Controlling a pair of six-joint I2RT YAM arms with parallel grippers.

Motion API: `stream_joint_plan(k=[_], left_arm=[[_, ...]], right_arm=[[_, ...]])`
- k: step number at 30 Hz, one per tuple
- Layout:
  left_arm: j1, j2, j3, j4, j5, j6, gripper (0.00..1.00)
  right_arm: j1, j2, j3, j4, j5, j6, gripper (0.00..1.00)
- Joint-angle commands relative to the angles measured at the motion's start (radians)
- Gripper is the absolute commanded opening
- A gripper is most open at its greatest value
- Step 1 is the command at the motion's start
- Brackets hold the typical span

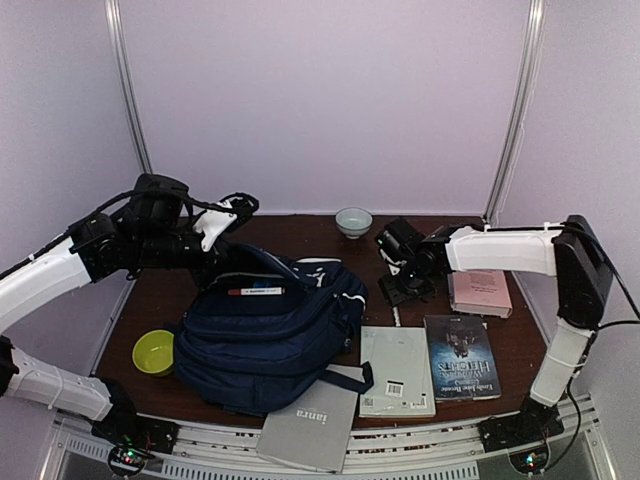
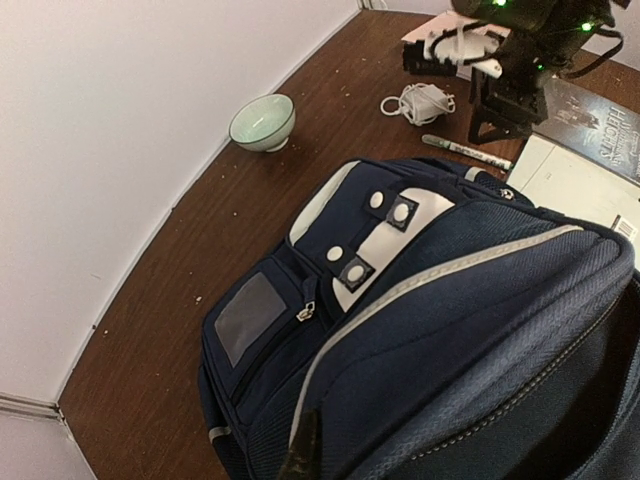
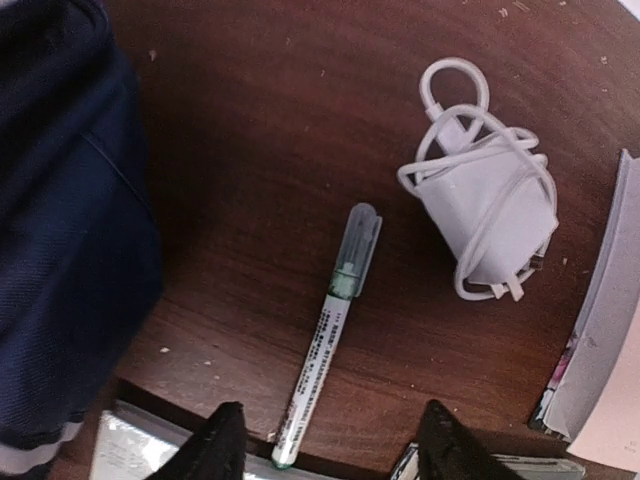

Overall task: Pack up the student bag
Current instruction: Pick up the pen from the center of the board.

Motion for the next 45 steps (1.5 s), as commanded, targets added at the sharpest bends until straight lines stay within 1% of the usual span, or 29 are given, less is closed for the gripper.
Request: stream_joint_plan(k=[1,5,11,18,20,24,26,27,29,33,39,42,45], left_arm=[[0.003,-0.003,0.059,0.155,-0.005,-0.016,0.0],[0.003,0.005,0.059,0.153,-0.006,-0.013,0.0],[0.003,0.011,0.061,0.152,-0.006,-0.014,0.0],[0.003,0.012,0.061,0.151,-0.006,-0.011,0.0],[0.003,0.01,0.061,0.15,-0.006,-0.011,0.0],[0.002,0.009,0.061,0.15,-0.004,-0.012,0.0],[0.002,0.008,0.062,0.15,-0.002,-0.012,0.0],[0.002,0.008,0.062,0.15,-0.002,-0.013,0.0],[0.003,0.008,0.062,0.15,-0.005,-0.013,0.0],[0.003,0.007,0.064,0.149,-0.006,-0.016,0.0],[0.003,0.007,0.064,0.149,-0.01,-0.015,0.0],[0.003,0.005,0.064,0.149,-0.011,-0.015,0.0],[0.003,0.004,0.064,0.149,-0.011,-0.014,0.0]], right_arm=[[-0.021,0.122,0.087,-0.098,-0.01,0.015,0.53],[-0.022,0.185,0.102,-0.089,-0.032,0.016,0.49],[-0.022,0.222,0.088,-0.072,-0.051,0.018,0.42],[-0.03,0.257,0.067,-0.028,-0.163,0.023,0.34],[-0.036,0.266,0.062,-0.015,-0.201,0.03,0.29],[-0.039,0.269,0.064,-0.007,-0.242,0.03,0.11],[-0.039,0.269,0.072,-0.016,-0.245,0.026,0.04],[-0.039,0.267,0.078,-0.024,-0.245,0.023,0.01],[-0.038,0.26,0.091,-0.034,-0.252,0.012,0.0],[-0.037,0.198,0.125,-0.048,-0.254,-0.013,0.0],[-0.022,-0.003,0.143,-0.032,-0.225,-0.025,0.0],[0.01,-0.118,0.128,0.024,-0.224,-0.051,0.0],[0.067,-0.236,0.083,0.15,-0.261,-0.087,0.0]])
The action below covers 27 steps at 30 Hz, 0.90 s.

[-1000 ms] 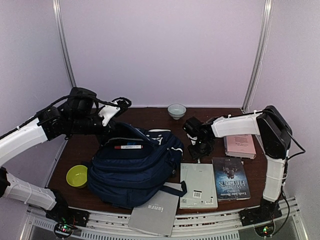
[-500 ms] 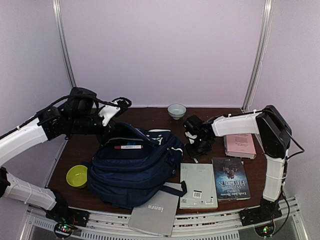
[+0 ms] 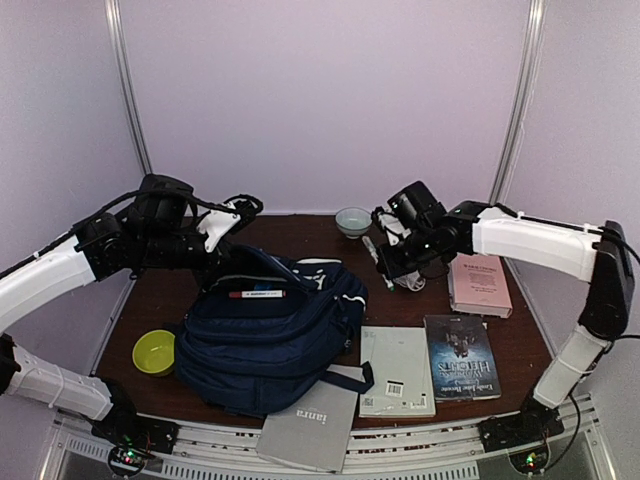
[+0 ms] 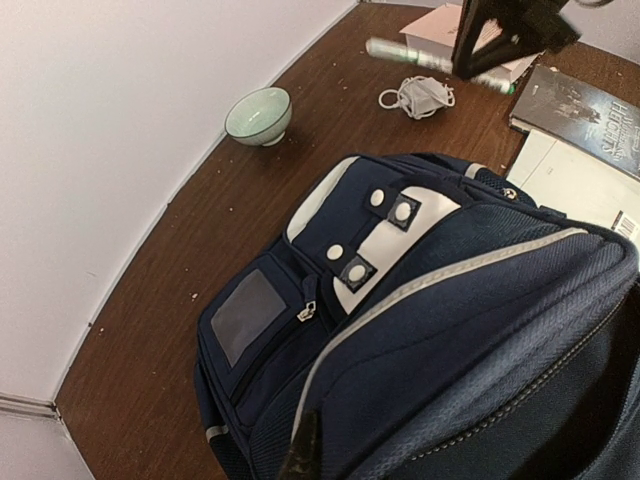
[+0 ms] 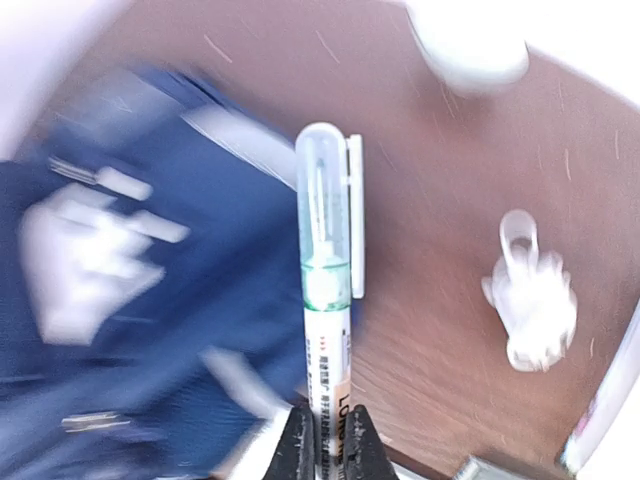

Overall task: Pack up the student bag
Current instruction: Pick up the pen from the center of the board, then place the pen in the upper front pocket of the bag.

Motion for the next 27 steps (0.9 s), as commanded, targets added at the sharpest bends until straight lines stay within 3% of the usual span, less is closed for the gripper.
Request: stream_joint_plan(k=[1,7,10,13,20,25,26,27], left_arm=[[0.003,-0.018,0.06,0.149,-0.007,-0.015,0.0],[0.002,-0.02,0.061,0.149,0.0,-0.016,0.0],[0.003,-0.021,0.062,0.147,0.004,-0.016,0.0],[0.002,-0.028,0.062,0.148,0.012,-0.017,0.0],[0.003,-0.038,0.062,0.149,0.049,-0.019,0.0],[0.002,-0.039,0.062,0.148,0.048,-0.016,0.0],[0.003,-0.039,0.062,0.148,0.048,-0.017,0.0],[0.003,-0.039,0.062,0.149,0.048,-0.016,0.0]], right_arm=[[0.104,-0.173,-0.039,0.218,-0.046,-0.067,0.0],[0.392,-0.264,-0.114,0.532,-0.139,-0.339,0.0],[0.509,-0.191,-0.04,0.503,-0.098,-0.536,0.0],[0.585,-0.078,0.069,0.406,0.057,-0.701,0.0],[0.619,0.087,0.224,0.268,0.379,-0.976,0.0],[0.619,0.157,0.263,0.248,0.524,-1.052,0.0],[0.619,0.166,0.266,0.245,0.537,-1.06,0.03],[0.618,0.172,0.268,0.245,0.549,-1.057,0.13]])
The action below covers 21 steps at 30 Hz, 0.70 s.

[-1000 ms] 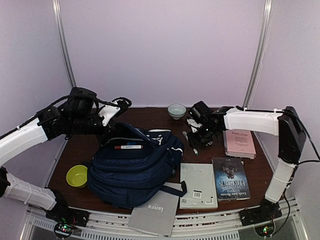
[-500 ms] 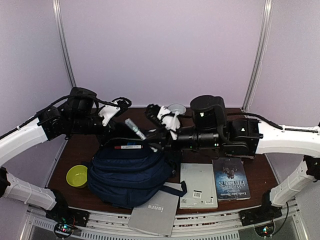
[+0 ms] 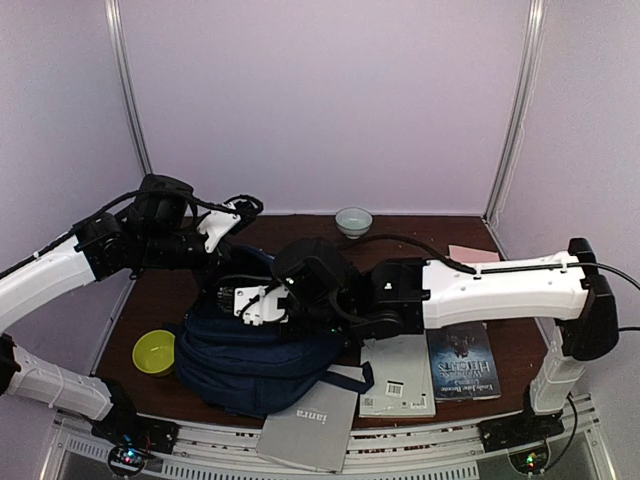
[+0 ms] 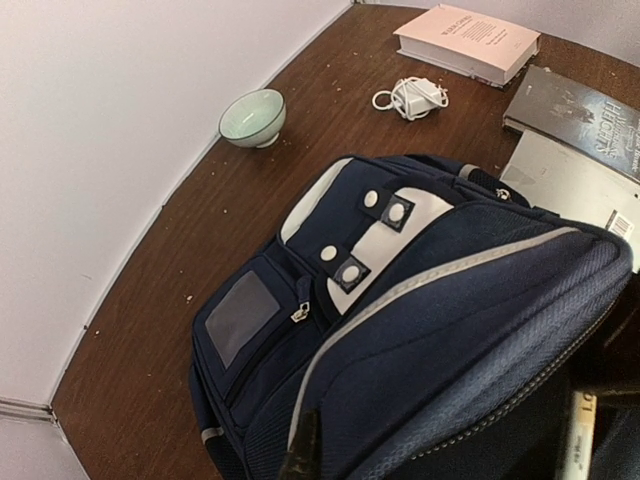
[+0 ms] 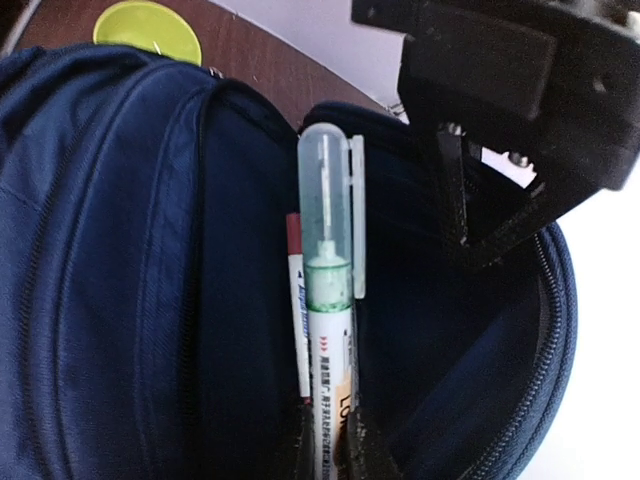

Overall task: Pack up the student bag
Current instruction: Place the pen in the upper front pocket of the bag, then adjust the upper front pocket of the student bag.

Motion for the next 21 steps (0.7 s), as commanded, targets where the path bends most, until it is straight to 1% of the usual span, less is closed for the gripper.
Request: stream_joint_plan(k=[1,2,3,4,5,6,9,11,13,14,17,18,19,20,21], left_arm=[[0.002,-0.038,0.061,0.151,0.026,-0.016,0.0],[0.003,-0.037,0.06,0.151,0.026,-0.016,0.0],[0.001,-0.037,0.061,0.15,0.025,-0.016,0.0],[0.002,-0.035,0.061,0.149,0.025,-0.017,0.0],[0.003,-0.033,0.061,0.149,0.026,-0.017,0.0],[0.002,-0.032,0.061,0.149,0.026,-0.017,0.0],[0.002,-0.027,0.061,0.149,0.021,-0.019,0.0],[0.002,-0.025,0.061,0.148,0.019,-0.018,0.0],[0.003,-0.021,0.063,0.147,0.017,-0.018,0.0],[0.002,-0.019,0.064,0.146,0.018,-0.018,0.0],[0.003,-0.019,0.064,0.146,0.018,-0.018,0.0],[0.001,-0.018,0.064,0.147,0.019,-0.018,0.0],[0.002,-0.018,0.065,0.146,0.02,-0.019,0.0],[0.003,-0.017,0.065,0.146,0.021,-0.02,0.0],[0.003,-0.017,0.065,0.146,0.021,-0.019,0.0]], right_arm=[[-0.001,0.03,0.042,-0.032,0.156,-0.076,0.26],[0.0,0.029,0.044,-0.037,0.159,-0.064,0.4],[-0.001,0.026,0.049,-0.047,0.156,-0.044,0.51],[-0.001,0.016,0.055,-0.059,0.151,-0.022,0.57],[0.0,0.006,0.059,-0.07,0.139,-0.002,0.61],[0.001,-0.009,0.058,-0.074,0.127,0.016,0.62],[0.021,-0.069,0.046,-0.074,0.07,0.062,0.64],[0.043,-0.119,0.043,-0.092,-0.021,0.097,0.64],[0.046,-0.177,0.022,-0.104,-0.203,0.154,0.65],[0.043,-0.209,-0.003,-0.092,-0.265,0.179,0.66],[0.019,-0.298,-0.11,0.004,-0.353,0.267,0.71],[0.003,-0.321,-0.149,0.038,-0.371,0.307,0.78],[-0.018,-0.342,-0.186,0.07,-0.387,0.349,0.89],[-0.037,-0.362,-0.222,0.111,-0.399,0.399,0.99],[-0.058,-0.375,-0.261,0.154,-0.403,0.461,1.0]])
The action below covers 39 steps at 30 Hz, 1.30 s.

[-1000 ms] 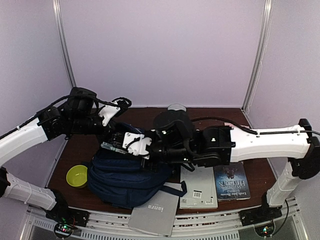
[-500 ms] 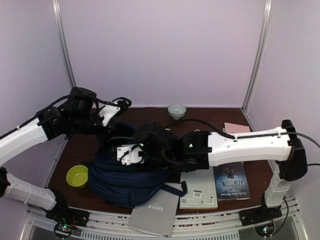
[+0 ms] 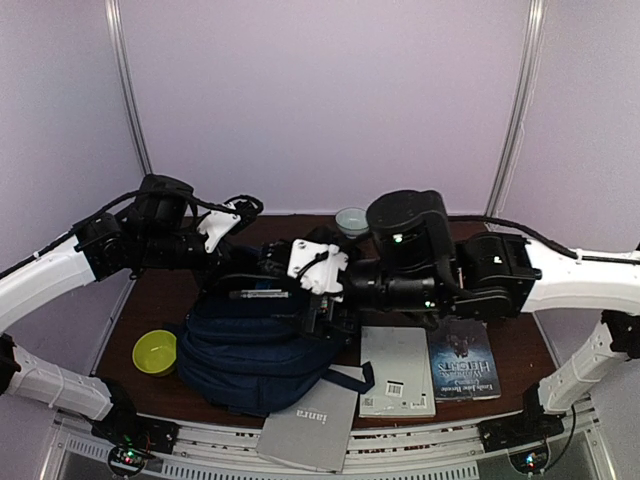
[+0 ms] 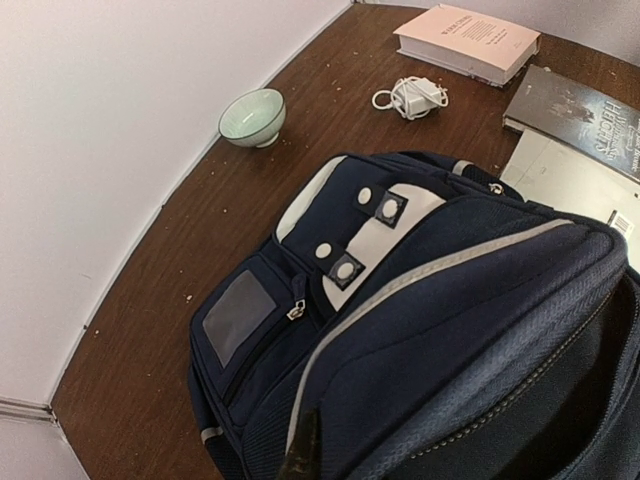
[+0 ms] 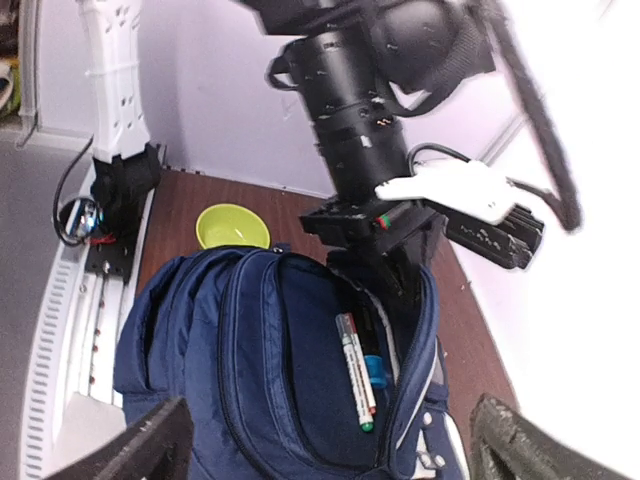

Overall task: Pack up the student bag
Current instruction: Adjust the upper front pocket of the student bag.

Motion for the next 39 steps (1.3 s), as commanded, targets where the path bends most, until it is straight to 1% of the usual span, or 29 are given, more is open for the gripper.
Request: stream_joint_plan(k=[1,3,5,9,11,12,13,17,18,21,23,24,26,28,32,35,36,39], left_arm=[[0.002,-0.017,0.065,0.147,0.023,-0.019,0.0],[0.003,-0.018,0.065,0.147,0.025,-0.019,0.0],[0.002,-0.016,0.065,0.147,0.025,-0.02,0.0],[0.003,-0.017,0.065,0.145,0.028,-0.021,0.0],[0.002,-0.019,0.065,0.147,0.033,-0.019,0.0],[0.002,-0.019,0.064,0.146,0.039,-0.019,0.0],[0.003,-0.019,0.064,0.145,0.048,-0.018,0.0],[0.002,-0.017,0.066,0.142,0.073,-0.014,0.0],[0.003,-0.02,0.066,0.142,0.075,-0.012,0.0],[0.003,-0.036,0.069,0.142,0.097,-0.008,0.0],[0.003,-0.054,0.071,0.149,0.155,-0.015,0.0],[0.003,-0.062,0.071,0.157,0.225,-0.022,0.0],[-0.009,-0.072,0.087,0.167,0.326,-0.038,0.0],[-0.049,-0.071,0.128,0.152,0.364,-0.042,0.0],[-0.163,-0.047,0.252,0.086,0.314,-0.036,0.0],[-0.227,-0.011,0.345,0.046,0.25,-0.052,0.0],[-0.245,0.002,0.372,0.034,0.234,-0.065,0.0],[-0.286,0.043,0.437,0.001,0.207,-0.117,0.0]], right_arm=[[-0.092,-0.046,-0.154,0.179,-0.115,0.268,1.0],[-0.126,-0.039,-0.182,0.214,-0.103,0.348,1.0],[-0.147,-0.009,-0.175,0.203,-0.06,0.399,1.0],[-0.16,0.076,-0.129,0.182,-0.023,0.426,1.0],[-0.17,0.114,-0.092,0.176,-0.016,0.437,0.95],[-0.181,0.132,-0.074,0.17,-0.024,0.448,0.88],[-0.195,0.147,-0.052,0.161,-0.039,0.458,0.75],[-0.253,0.187,-0.002,0.129,-0.063,0.522,0.08],[-0.268,0.186,-0.006,0.133,-0.063,0.54,0.0],[-0.33,0.167,-0.039,0.186,-0.125,0.603,0.0],[-0.375,0.166,-0.036,0.238,-0.235,0.656,0.0],[-0.393,0.168,-0.024,0.262,-0.285,0.675,0.0],[-0.416,0.184,0.041,0.254,-0.336,0.683,0.0],[-0.427,0.194,0.111,0.216,-0.341,0.653,0.0],[-0.449,0.202,0.244,0.131,-0.321,0.583,0.0],[-0.476,0.193,0.299,0.102,-0.351,0.562,0.0],[-0.488,0.187,0.307,0.104,-0.393,0.559,0.0],[-0.52,0.167,0.292,0.145,-0.622,0.556,0.05]])
